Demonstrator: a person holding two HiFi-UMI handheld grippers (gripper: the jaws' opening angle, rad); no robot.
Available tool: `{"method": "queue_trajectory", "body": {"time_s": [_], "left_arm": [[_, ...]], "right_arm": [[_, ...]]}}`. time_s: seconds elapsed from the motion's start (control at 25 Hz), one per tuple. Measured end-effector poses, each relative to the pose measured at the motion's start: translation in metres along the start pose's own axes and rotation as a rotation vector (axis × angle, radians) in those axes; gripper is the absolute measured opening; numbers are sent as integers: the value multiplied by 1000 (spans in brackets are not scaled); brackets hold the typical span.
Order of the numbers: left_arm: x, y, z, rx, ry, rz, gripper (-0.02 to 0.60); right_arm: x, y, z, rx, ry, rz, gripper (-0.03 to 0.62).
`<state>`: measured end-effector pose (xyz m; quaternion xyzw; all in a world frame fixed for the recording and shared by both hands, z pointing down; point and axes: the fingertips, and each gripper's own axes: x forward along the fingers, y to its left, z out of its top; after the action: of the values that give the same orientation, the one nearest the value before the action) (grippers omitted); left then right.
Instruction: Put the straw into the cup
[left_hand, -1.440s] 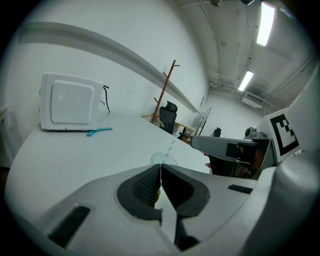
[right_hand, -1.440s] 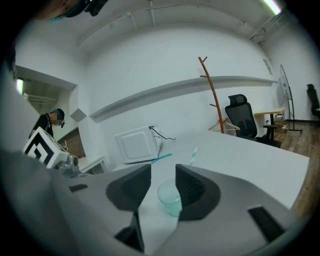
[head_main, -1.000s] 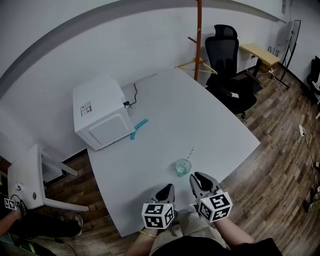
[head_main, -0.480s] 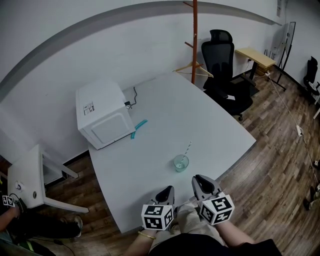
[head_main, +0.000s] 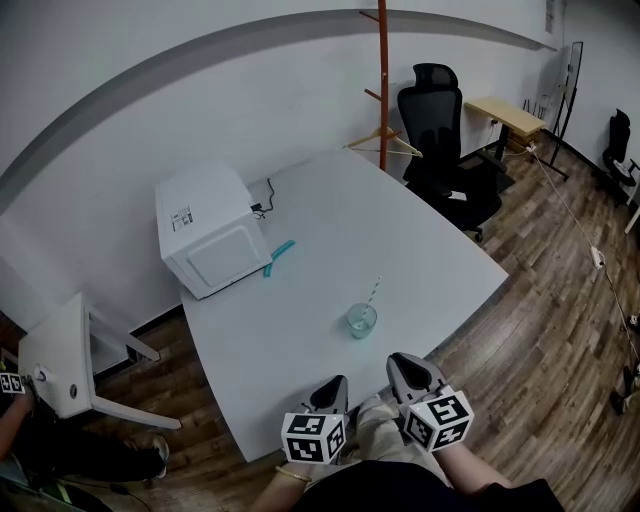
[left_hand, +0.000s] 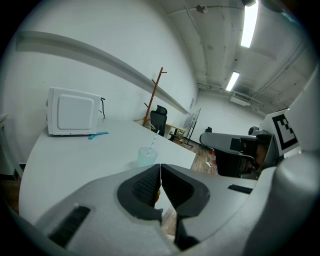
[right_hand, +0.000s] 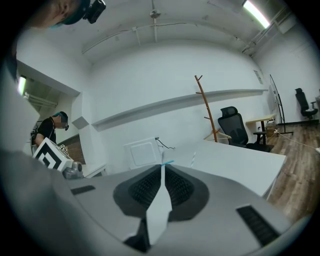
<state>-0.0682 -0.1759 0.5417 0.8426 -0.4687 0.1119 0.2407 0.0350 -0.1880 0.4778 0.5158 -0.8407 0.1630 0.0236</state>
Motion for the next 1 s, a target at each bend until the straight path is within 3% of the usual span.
{"method": "queue_trajectory", "body": {"time_s": [1.0], "left_arm": [[-14, -2, 0, 2, -21, -16, 18]], "right_arm": [[-14, 14, 0, 0, -25, -4, 34]]}}
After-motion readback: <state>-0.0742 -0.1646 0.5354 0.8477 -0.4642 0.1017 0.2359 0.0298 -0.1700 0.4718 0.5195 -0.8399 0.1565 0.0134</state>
